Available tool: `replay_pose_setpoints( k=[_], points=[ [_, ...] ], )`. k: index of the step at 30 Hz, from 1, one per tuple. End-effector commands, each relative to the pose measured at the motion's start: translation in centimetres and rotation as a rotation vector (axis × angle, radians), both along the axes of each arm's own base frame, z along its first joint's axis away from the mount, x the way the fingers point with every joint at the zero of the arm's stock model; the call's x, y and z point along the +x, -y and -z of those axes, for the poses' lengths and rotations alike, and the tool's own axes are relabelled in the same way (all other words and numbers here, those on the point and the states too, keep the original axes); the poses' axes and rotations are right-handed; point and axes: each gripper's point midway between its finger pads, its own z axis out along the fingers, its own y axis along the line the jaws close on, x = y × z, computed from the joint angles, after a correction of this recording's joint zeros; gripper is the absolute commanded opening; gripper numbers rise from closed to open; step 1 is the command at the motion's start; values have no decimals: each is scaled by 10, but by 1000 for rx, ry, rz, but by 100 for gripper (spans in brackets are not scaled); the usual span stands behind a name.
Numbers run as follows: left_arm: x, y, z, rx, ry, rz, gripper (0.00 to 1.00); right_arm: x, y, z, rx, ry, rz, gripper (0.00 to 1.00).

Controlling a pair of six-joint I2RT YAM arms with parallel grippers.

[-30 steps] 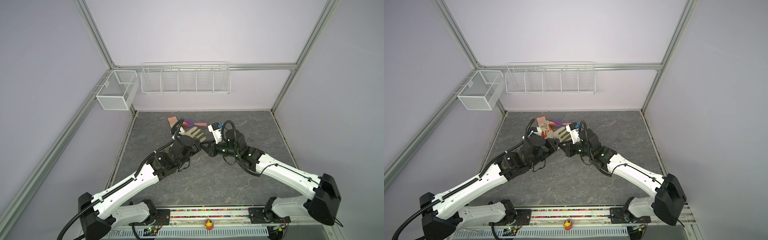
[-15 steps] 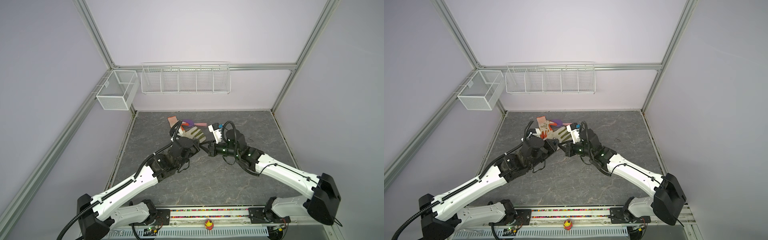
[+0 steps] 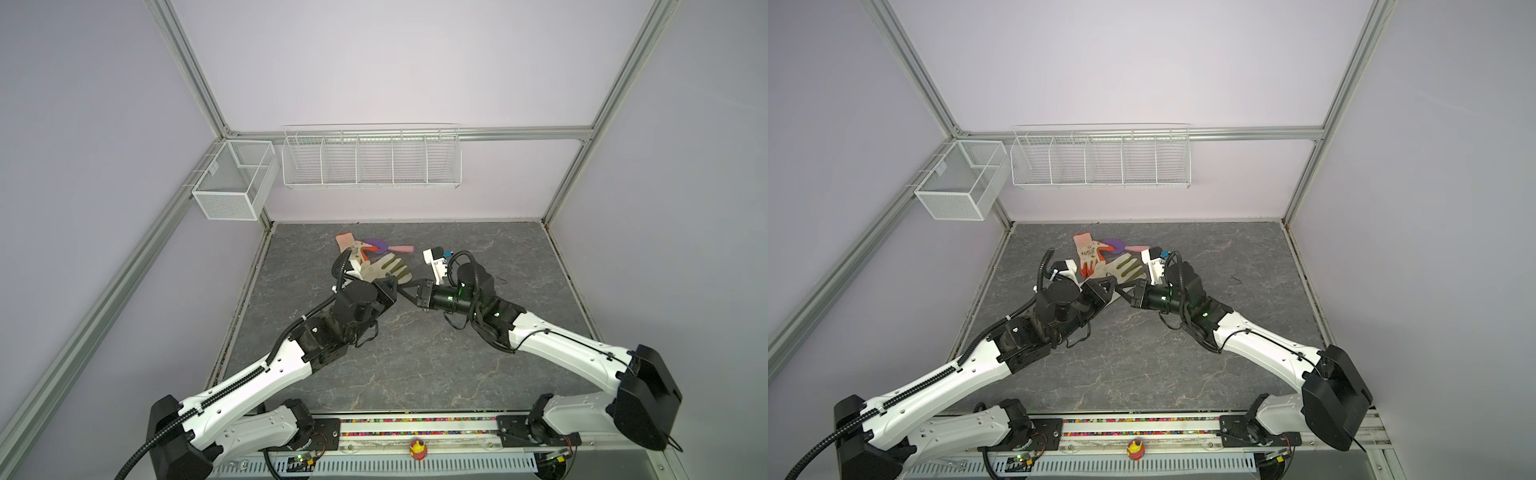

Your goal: Unlock with the key

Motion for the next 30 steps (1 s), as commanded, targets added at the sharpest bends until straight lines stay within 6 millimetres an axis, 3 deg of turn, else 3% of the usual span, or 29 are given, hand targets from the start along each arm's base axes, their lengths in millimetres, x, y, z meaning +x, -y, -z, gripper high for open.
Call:
replay_pose_setpoints(
  k=[1, 10, 16, 20, 24, 30],
  points=[
    [-12, 25, -6, -87, -4, 116, 0, -21, -12, -52, 213, 32, -106, 6],
    [-12, 23, -13, -117, 28, 109, 0, -22, -9, -50, 218, 20, -97, 6],
    [-11, 11, -14, -28, 34, 77, 0, -21, -5, -29, 33, 94, -74, 7],
    [-11, 0, -10, 61, 33, 60, 0, -20, 4, -16, -70, 138, -43, 23],
    [-13, -14, 0, 220, 25, 55, 0, -19, 18, -9, -168, 182, -12, 30],
    [-21, -25, 24, 434, 7, 121, 0, -22, 43, -9, -311, 252, 6, 57]
  ],
)
